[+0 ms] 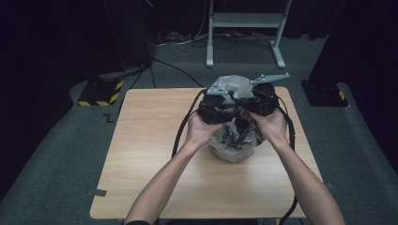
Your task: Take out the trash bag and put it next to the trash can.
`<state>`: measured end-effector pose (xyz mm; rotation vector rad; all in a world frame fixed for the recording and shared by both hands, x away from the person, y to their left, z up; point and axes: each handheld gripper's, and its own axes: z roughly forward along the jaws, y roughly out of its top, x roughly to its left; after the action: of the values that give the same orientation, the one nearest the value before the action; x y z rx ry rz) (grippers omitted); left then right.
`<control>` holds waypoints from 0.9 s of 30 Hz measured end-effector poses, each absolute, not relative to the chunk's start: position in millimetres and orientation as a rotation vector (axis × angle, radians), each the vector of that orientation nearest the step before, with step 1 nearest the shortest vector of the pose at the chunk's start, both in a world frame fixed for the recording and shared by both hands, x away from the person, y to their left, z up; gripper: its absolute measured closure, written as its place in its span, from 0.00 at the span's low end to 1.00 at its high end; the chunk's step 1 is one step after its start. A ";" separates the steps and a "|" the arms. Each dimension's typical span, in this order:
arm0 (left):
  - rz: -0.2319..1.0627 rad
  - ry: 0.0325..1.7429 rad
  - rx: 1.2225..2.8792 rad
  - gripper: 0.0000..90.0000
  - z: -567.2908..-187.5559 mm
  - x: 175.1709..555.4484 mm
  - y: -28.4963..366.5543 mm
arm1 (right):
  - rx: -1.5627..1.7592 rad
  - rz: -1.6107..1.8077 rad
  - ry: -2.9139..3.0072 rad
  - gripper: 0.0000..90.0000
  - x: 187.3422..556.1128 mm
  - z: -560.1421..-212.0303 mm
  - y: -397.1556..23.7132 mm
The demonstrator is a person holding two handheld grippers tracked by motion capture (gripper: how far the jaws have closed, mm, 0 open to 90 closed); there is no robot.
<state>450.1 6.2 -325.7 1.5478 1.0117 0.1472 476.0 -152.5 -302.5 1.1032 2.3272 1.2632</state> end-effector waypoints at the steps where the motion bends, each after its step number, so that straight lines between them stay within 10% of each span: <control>1: 0.156 1.010 1.564 0.63 -326.5 450.8 6.6 | 1.099 1.266 2.332 0.99 476.5 -303.4 -151.8; 13: 0.247 1.039 1.595 0.59 -332.3 456.0 -3.3 | 1.078 1.292 2.371 0.98 475.5 -306.6 -142.2; 27: 0.333 1.034 1.680 0.98 -336.7 458.5 -7.1 | 1.135 1.378 2.330 0.78 476.5 -307.0 -154.0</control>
<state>458.5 -7.1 -336.7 1.6799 1.0339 0.3332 476.5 -154.0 -307.0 1.1355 2.3303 1.3783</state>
